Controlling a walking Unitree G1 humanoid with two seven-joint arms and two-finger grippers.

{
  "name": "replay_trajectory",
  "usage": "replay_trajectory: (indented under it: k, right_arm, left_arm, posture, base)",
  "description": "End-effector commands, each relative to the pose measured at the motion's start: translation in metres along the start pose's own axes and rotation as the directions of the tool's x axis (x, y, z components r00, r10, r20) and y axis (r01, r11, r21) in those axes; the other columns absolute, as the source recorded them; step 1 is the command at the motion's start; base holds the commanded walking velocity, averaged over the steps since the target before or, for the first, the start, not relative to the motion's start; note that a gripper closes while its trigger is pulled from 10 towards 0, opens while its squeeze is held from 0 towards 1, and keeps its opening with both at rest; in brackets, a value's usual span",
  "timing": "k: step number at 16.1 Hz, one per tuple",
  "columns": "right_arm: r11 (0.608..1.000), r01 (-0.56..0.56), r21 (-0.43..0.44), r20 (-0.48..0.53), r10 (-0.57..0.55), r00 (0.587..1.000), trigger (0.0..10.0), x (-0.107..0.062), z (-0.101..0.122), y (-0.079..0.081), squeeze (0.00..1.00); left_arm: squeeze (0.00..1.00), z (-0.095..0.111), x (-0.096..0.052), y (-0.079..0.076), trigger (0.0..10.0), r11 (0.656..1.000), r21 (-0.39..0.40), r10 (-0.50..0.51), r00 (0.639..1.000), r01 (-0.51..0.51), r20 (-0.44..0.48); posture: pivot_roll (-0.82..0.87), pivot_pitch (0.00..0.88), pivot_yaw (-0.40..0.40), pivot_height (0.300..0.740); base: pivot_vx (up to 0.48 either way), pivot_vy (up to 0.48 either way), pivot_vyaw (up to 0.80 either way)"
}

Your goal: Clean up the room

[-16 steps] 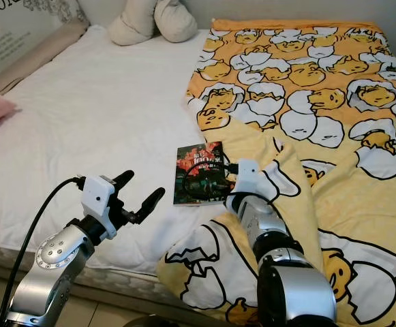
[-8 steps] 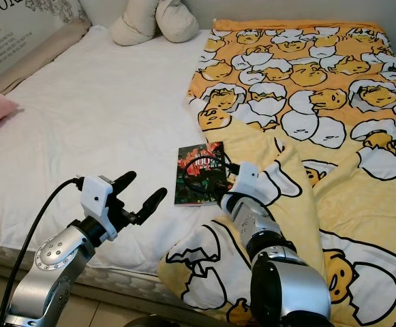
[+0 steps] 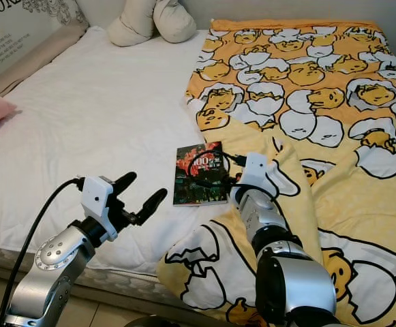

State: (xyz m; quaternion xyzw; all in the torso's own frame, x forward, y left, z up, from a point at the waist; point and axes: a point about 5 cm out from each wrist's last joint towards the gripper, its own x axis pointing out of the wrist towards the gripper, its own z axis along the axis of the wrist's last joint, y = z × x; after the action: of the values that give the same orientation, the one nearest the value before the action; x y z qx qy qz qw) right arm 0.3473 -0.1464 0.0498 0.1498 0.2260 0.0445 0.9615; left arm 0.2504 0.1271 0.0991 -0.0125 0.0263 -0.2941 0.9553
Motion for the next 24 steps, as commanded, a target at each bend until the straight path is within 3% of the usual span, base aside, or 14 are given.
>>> replay_trajectory:
  k: [1,5,7,8,9,11,17,20,21,22,23,24]
  right_arm:
    - [1.0,-0.002,-0.015,-0.017,0.002,1.0,10.0,0.0,-0.005,0.004,1.0]
    - [0.986,0.054,-0.155,-0.041,-0.061,0.997,10.0,0.0,-0.01,0.002,1.0]
    - [0.984,0.044,-0.172,-0.074,-0.058,0.996,10.0,0.0,-0.016,0.005,1.0]
    - [0.985,0.044,-0.167,-0.082,-0.059,0.995,10.0,0.0,-0.017,0.006,0.32]
    - [0.986,0.043,-0.161,-0.086,-0.057,0.995,10.0,0.0,-0.018,0.007,0.0]
    - [0.983,0.04,-0.178,-0.089,-0.057,0.994,10.0,0.0,-0.02,0.009,0.0]
    - [0.993,0.003,0.114,-0.189,0.018,0.982,10.0,-0.002,-0.044,0.023,0.0]
    - [0.988,0.015,0.153,-0.216,0.018,0.976,10.0,-0.004,-0.051,0.022,0.0]
    - [0.986,0.031,0.164,-0.237,0.009,0.971,9.2,-0.006,-0.058,0.019,0.0]
    - [0.984,0.041,0.172,-0.238,0.001,0.971,0.7,-0.007,-0.059,0.017,0.0]
    - [0.981,0.045,0.189,-0.234,0.001,0.972,0.0,-0.007,-0.059,0.017,0.0]
    - [0.979,0.047,0.201,-0.232,0.001,0.973,0.0,-0.007,-0.059,0.018,0.0]
  left_arm:
    - [0.0,0.004,-0.001,0.004,10.0,1.0,0.012,0.004,1.0,-0.004,0.001]
    - [0.0,0.003,-0.001,0.003,10.0,1.0,0.008,0.008,1.0,-0.008,-0.001]
    - [0.0,0.003,-0.001,0.002,10.0,1.0,0.005,0.006,1.0,-0.006,-0.001]
    - [0.0,0.003,-0.001,0.002,10.0,1.0,0.005,0.005,1.0,-0.005,-0.002]
    - [0.0,0.003,-0.001,0.002,10.0,1.0,0.004,0.005,1.0,-0.005,-0.002]
    - [0.0,0.003,-0.002,0.002,10.0,1.0,0.004,0.006,1.0,-0.006,-0.003]
    - [0.0,0.003,-0.003,0.003,10.0,1.0,0.007,0.005,1.0,-0.005,-0.009]
    - [0.0,0.004,-0.002,0.005,10.0,1.0,0.009,0.008,1.0,-0.008,-0.01]
    - [0.0,0.004,-0.002,0.005,10.0,1.0,0.011,0.009,1.0,-0.009,-0.009]
    - [0.0,0.004,-0.002,0.005,10.0,1.0,0.011,0.009,1.0,-0.009,-0.009]
    - [0.0,0.004,-0.002,0.005,10.0,1.0,0.011,0.009,1.0,-0.009,-0.009]
    - [0.0,0.004,-0.002,0.005,10.0,1.0,0.012,0.009,1.0,-0.009,-0.009]
  posture:
    - [0.0,0.0,0.147,0.74]
    - [0.01,0.0,0.141,0.74]
    - [0.0,0.0,0.14,0.74]
    - [0.0,0.0,0.141,0.74]
    - [0.01,0.0,0.141,0.74]
    - [0.01,0.0,0.141,0.74]
    - [0.02,0.0,0.145,0.74]
    - [0.02,0.0,0.145,0.74]
    - [0.02,0.0,0.145,0.74]
    - [0.02,0.0,0.147,0.74]
    - [0.03,0.0,0.148,0.74]
    - [0.03,0.0,0.15,0.74]
  base:
    - [0.0,0.0,0.0]
    - [0.0,0.0,0.0]
    - [0.0,0.0,0.0]
    - [0.0,0.0,0.0]
    - [0.0,0.0,0.0]
    - [0.0,0.0,0.0]
    - [0.0,0.0,0.0]
    - [0.0,0.0,0.0]
    - [0.0,0.0,0.0]
    - [0.0,0.0,0.0]
    - [0.0,0.0,0.0]
    - [0.0,0.0,0.0]
